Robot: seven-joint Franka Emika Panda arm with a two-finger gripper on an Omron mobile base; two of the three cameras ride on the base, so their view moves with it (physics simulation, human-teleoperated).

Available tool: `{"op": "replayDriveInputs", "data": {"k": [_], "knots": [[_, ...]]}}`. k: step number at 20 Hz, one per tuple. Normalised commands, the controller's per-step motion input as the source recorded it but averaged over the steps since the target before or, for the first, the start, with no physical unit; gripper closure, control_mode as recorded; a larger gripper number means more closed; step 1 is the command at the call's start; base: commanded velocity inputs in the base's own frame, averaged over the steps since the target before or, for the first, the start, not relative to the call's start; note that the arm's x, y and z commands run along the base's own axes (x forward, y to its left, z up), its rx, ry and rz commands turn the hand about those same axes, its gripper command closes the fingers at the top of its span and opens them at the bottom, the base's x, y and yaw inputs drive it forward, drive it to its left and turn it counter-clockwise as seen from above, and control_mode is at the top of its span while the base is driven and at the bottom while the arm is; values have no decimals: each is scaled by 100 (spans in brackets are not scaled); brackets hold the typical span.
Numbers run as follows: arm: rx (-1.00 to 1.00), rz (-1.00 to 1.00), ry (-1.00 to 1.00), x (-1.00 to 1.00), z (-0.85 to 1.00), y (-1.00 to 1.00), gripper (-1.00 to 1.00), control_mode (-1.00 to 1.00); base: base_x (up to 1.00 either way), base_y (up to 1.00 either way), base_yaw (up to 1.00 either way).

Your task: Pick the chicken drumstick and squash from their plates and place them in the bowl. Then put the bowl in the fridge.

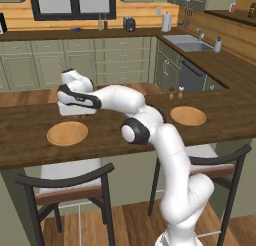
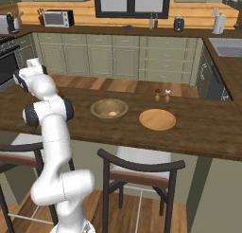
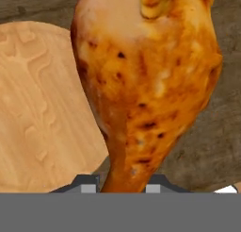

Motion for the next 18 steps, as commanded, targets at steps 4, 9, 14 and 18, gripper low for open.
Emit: {"op": "replayDriveInputs", "data": {"k": [4,9,14,18], "knots": [[17,0,0,-36,11,-100,100,-100,0,0,0],[14,0,0,-33,2,-100,100,-100,0,0,0],[7,0,-5,-24,15,-100,100,-100,0,0,0],[2,3,-8,0,7,-100,100,-100,0,0,0]]}}
